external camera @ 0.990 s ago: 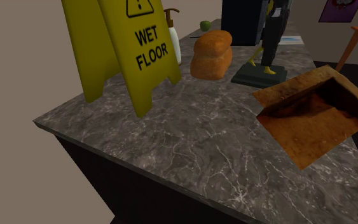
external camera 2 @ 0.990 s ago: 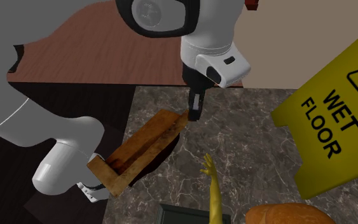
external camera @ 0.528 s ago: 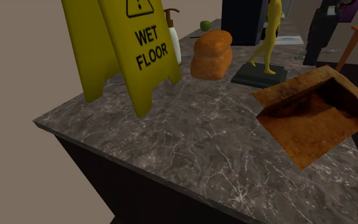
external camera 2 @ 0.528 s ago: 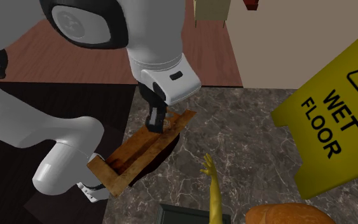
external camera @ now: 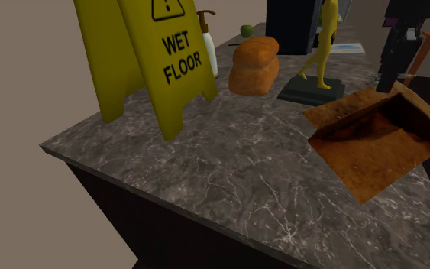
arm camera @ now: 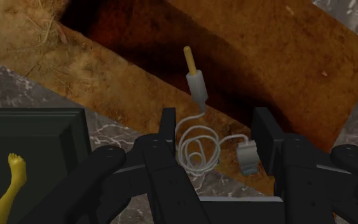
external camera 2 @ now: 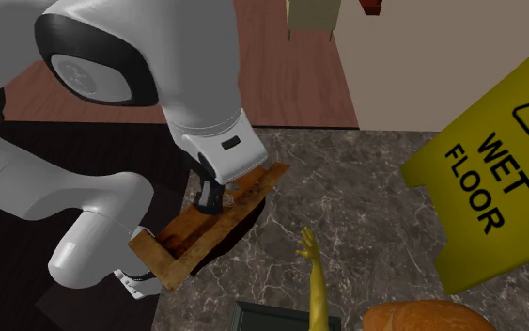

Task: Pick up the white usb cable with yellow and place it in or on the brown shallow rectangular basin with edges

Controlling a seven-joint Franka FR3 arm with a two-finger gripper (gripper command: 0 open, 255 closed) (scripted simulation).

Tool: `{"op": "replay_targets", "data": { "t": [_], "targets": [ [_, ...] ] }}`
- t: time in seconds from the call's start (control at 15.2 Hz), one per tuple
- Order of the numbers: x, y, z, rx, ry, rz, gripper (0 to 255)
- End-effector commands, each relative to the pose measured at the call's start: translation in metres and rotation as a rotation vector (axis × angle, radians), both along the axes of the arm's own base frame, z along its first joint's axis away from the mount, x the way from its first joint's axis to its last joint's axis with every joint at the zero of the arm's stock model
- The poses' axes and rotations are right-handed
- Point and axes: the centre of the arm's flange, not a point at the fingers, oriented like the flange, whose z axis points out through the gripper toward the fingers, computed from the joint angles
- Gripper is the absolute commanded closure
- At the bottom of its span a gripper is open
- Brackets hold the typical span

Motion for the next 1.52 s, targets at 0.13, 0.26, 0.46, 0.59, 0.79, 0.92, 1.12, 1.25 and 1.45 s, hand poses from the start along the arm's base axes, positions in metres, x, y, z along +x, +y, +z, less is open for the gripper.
{"op": "replay_targets", "data": {
  "t": [0.13, 0.26, 0.46, 0.59, 0.79, 0.92, 1.12, 1.25, 1.45],
  "targets": [
    [0.001, 0.0, -0.021, 0.0, 0.0, 0.0, 255],
    [0.001, 0.0, -0.032, 0.0, 0.0, 0.0, 255],
    [0.001, 0.0, -0.044, 0.0, 0.0, 0.0, 255],
    [0.001, 0.0, -0.044, 0.0, 0.0, 0.0, 255],
    [0.001, 0.0, -0.044, 0.0, 0.0, 0.0, 255],
    [0.001, 0.0, -0.044, 0.0, 0.0, 0.0, 255],
    [0.002, 0.001, -0.045, 0.0, 0.0, 0.0, 0],
    [0.002, 0.001, -0.045, 0.0, 0.0, 0.0, 0],
    [0.002, 0.0, -0.017, 0.0, 0.0, 0.0, 0]
  ]
}}
